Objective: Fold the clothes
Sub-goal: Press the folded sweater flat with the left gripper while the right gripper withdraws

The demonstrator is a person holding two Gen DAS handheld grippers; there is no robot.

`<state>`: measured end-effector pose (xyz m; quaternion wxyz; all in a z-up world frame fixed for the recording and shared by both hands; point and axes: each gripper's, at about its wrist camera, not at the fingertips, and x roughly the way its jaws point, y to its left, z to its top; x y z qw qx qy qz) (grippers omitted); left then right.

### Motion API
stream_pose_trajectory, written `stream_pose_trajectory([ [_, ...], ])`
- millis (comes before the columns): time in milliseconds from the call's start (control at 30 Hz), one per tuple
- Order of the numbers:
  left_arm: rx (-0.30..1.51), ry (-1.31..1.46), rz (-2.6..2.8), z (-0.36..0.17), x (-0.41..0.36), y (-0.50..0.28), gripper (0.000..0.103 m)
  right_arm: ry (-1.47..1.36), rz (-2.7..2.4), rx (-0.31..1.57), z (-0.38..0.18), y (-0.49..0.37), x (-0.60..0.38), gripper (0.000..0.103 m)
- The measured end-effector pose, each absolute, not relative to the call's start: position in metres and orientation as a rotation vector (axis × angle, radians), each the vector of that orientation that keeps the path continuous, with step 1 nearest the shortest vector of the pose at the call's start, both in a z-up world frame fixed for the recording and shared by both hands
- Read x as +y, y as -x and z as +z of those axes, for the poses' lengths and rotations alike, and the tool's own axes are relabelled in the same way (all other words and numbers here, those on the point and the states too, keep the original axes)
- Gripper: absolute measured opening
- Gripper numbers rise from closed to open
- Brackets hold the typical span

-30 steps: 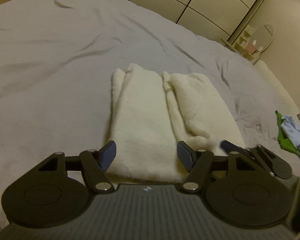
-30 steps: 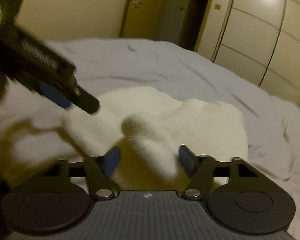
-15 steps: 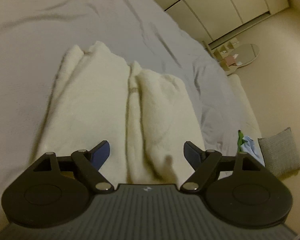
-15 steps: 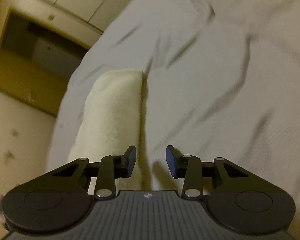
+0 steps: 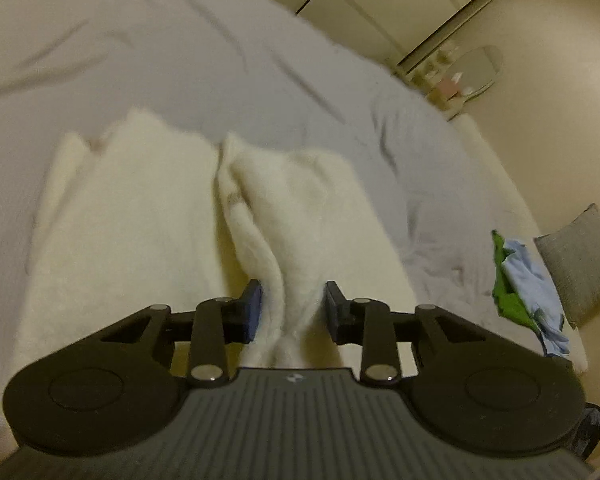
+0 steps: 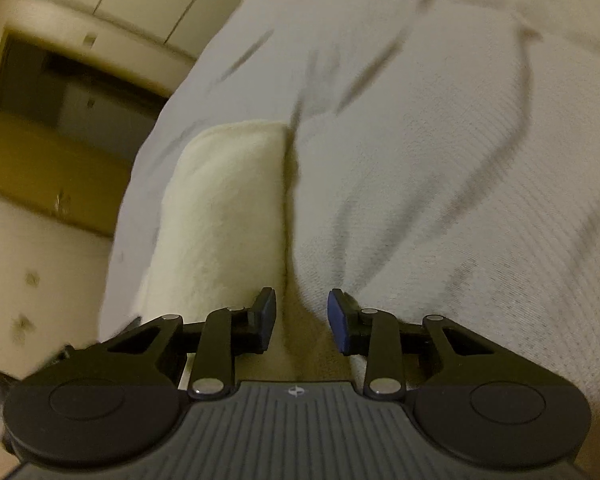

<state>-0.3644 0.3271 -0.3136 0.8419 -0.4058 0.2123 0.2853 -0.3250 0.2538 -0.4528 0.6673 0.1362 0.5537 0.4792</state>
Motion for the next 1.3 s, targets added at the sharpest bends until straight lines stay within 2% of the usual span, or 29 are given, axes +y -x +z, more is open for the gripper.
stream_pose_trajectory([
  [67,0.425,0.733,0.653,-0.294,0.316,0.376,0.023,-0.202,1.147,1.152,-0.433,0.344,0.261,0.025],
  [233,0.347,0.567,0.743,-0.267,0.297,0.430,0.022,0.052,1.275,0.924,-0.395,0.400,0.278,0.024],
  [433,0.418,0.696,0.774,-0.327,0.308,0.460,0.025,0.318,1.294,0.730,-0.390,0.454,0.290,0.024],
  [567,0.390,0.672,0.788,-0.330,0.304,0.467,0.025,0.419,1.298,0.637,-0.385,0.477,0.284,0.024],
  [600,0.388,0.655,0.793,-0.329,0.302,0.467,0.027,0.443,1.294,0.613,-0.388,0.481,0.287,0.024],
  [667,0.432,0.622,0.835,-0.337,0.305,0.464,0.045,0.492,1.287,0.558,-0.399,0.489,0.293,0.024],
  [733,0.460,0.607,0.867,-0.339,0.306,0.462,0.049,0.528,1.282,0.506,-0.408,0.493,0.295,0.024],
  [800,0.469,0.594,0.893,-0.329,0.301,0.460,0.046,0.466,1.298,0.554,-0.405,0.483,0.291,0.025],
  [867,0.471,0.534,0.945,-0.310,0.286,0.461,0.038,0.289,1.341,0.697,-0.396,0.459,0.278,0.025],
  [1000,0.441,0.438,0.950,-0.273,0.245,0.464,0.038,-0.092,1.370,0.923,-0.391,0.413,0.235,0.031],
  [1100,0.444,0.382,0.880,-0.267,0.215,0.458,0.038,-0.112,1.384,0.902,-0.384,0.417,0.212,0.031],
  [1300,0.591,0.463,0.903,-0.316,0.220,0.449,0.039,0.110,1.458,0.742,-0.384,0.462,0.210,0.028],
])
